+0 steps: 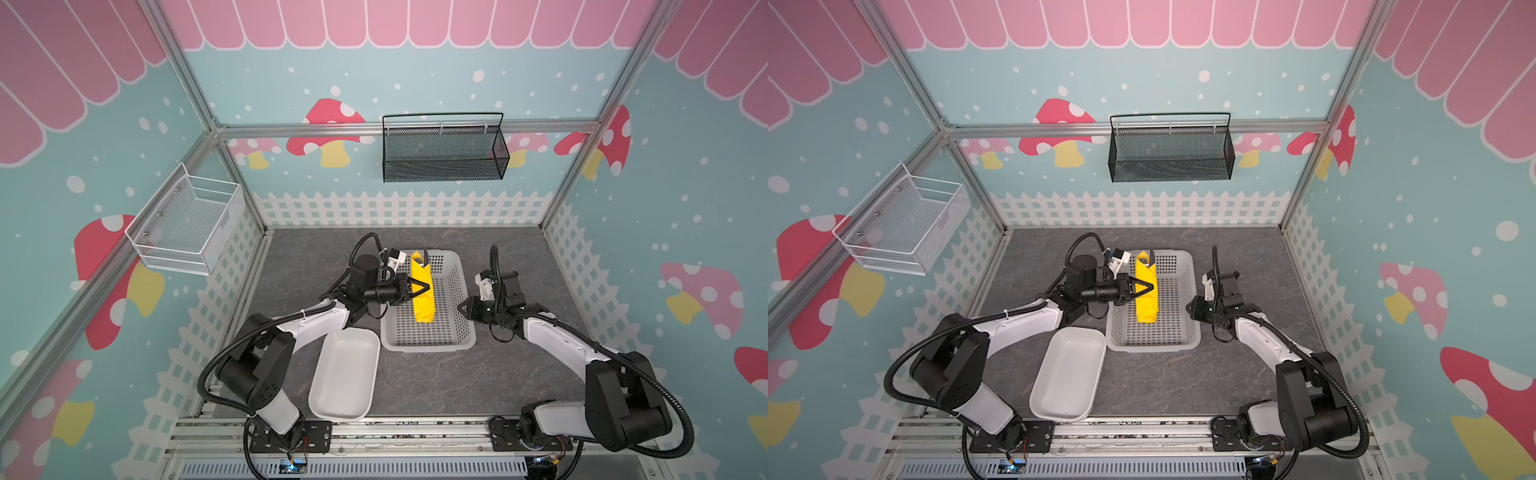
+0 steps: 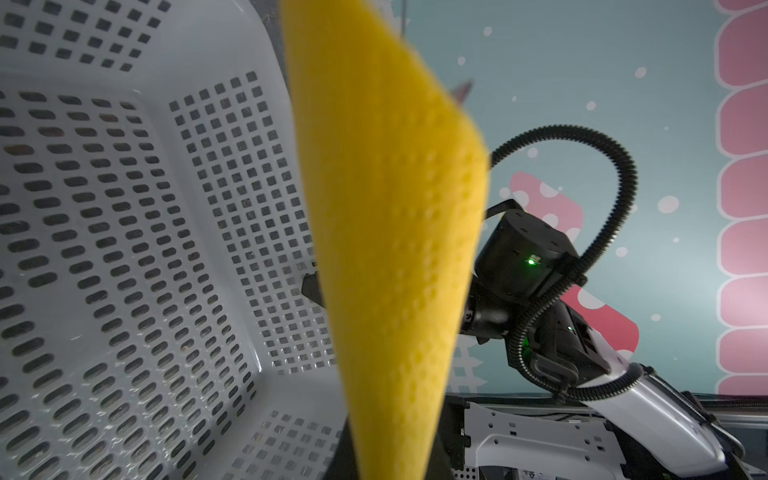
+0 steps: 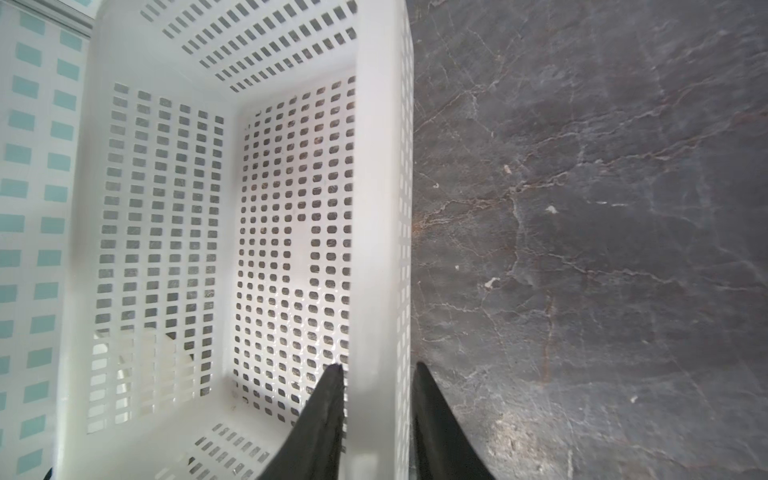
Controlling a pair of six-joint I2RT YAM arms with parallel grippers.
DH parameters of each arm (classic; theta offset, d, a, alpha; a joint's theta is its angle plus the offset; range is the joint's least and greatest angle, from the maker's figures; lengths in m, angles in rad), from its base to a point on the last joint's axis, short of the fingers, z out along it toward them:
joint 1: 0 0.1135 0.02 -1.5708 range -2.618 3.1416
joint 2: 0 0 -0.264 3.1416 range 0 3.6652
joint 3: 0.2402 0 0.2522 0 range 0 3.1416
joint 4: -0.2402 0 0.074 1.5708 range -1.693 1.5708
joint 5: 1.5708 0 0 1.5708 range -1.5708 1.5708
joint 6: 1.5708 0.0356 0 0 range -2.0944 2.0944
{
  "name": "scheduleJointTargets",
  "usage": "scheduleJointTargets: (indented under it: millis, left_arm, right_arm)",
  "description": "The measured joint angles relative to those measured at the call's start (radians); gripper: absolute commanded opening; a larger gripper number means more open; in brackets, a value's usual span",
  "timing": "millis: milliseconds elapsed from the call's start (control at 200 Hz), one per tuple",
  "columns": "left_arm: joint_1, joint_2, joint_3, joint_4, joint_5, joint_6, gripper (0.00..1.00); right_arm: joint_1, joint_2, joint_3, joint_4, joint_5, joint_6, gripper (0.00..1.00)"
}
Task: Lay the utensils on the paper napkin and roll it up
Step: 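Lower the napkin roll into the white basket with the left gripper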
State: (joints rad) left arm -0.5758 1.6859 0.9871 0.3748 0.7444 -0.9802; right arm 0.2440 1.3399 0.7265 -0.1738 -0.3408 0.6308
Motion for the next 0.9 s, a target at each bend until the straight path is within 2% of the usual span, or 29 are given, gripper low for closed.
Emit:
scheduleJointTargets:
  millis: [125,360,555,901]
  left_arm:
    - [-0.027,0.112,0.047,0.008,-0.006,-0.013,0.0]
    - [-0.058,0.274,0.136,0.019,-0.015,-0.058,0.0]
    - [-0.069,0.358,0.224,-0.006,-0.039,-0.079,0.01]
    - [-0.089,0.457,0.355,-0.161,-0.085,-0.044,0.02]
  right_arm:
    - [0.0,-0.039,0.0,-0.001,-0.009,0.011,0.42]
    - [0.0,-0.095,0.0,-0.026,0.011,0.013,0.44]
    - [0.0,-0.14,0.0,-0.038,0.029,0.015,0.45]
    - [0.0,-0.174,-0.006,-0.041,0.034,0.028,0.46]
